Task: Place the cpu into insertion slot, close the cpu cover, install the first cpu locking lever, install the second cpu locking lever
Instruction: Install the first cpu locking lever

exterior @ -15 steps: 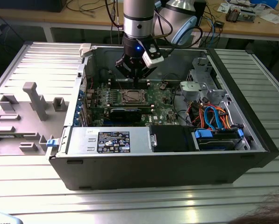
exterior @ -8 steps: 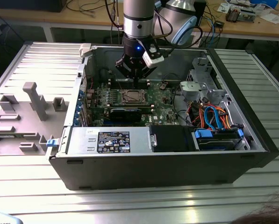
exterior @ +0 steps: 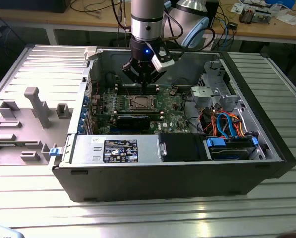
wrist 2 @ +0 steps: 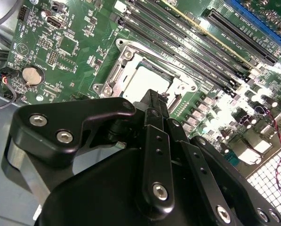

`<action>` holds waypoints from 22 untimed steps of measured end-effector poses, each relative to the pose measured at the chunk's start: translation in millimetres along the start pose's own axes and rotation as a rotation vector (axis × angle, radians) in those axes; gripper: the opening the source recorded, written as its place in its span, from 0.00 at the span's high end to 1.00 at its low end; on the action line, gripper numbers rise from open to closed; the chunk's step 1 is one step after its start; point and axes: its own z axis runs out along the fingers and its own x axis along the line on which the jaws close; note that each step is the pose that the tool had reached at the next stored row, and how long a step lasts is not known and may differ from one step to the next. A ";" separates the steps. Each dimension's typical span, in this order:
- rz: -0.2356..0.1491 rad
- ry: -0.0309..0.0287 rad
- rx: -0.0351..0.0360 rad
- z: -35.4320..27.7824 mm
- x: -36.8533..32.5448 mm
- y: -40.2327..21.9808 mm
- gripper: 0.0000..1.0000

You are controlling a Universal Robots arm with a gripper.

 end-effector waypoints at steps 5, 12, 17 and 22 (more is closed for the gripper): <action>-0.006 -0.0003 -0.0001 0.0 0.0 0.0 0.89; -0.023 -0.0013 -0.0005 0.0 0.0 0.0 0.89; -0.030 -0.0017 -0.0007 0.0 0.0 0.0 0.89; -0.035 -0.0020 -0.0007 0.0 0.0 0.0 0.89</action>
